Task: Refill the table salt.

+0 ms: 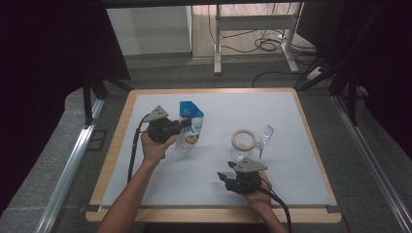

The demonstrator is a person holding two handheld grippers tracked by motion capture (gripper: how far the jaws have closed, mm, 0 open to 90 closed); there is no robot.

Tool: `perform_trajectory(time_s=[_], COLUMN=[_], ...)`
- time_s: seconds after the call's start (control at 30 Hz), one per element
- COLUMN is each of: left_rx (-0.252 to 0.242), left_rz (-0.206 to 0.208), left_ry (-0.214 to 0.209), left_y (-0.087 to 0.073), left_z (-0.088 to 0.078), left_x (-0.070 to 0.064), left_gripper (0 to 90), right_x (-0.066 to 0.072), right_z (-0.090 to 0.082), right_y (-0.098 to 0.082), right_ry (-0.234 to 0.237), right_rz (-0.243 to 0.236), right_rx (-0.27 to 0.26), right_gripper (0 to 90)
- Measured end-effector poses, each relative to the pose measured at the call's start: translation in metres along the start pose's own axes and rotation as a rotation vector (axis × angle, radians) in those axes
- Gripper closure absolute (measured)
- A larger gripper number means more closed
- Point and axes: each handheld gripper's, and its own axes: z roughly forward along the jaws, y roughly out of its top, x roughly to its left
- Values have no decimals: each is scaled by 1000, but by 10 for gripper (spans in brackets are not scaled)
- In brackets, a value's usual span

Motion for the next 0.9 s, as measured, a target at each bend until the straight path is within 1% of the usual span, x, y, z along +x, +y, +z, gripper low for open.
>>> perform_trajectory(time_s=[0.23,0.5,0.67,0.77,0.9], left_rx=[-1,-6,-4,1,1], left_rz=[-1,18,22,20,21], left_ry=[-11,-27,-35,-41,-51], left_y=[0,1,1,0,0], left_z=[1,1,2,5,7], left_x=[-6,-15,-19,-22,-25], left_gripper=[898,898,898,898,898], right_x=[0,1,2,3,3], right_z=[3,6,10,12,15], right_y=[1,3,6,7,9], right_ry=[6,2,-1,3,-8], right_rz=[0,9,-5,-2,8], right_rx=[2,-3,-6,-4,-7], right_gripper=[436,428,420,410,400])
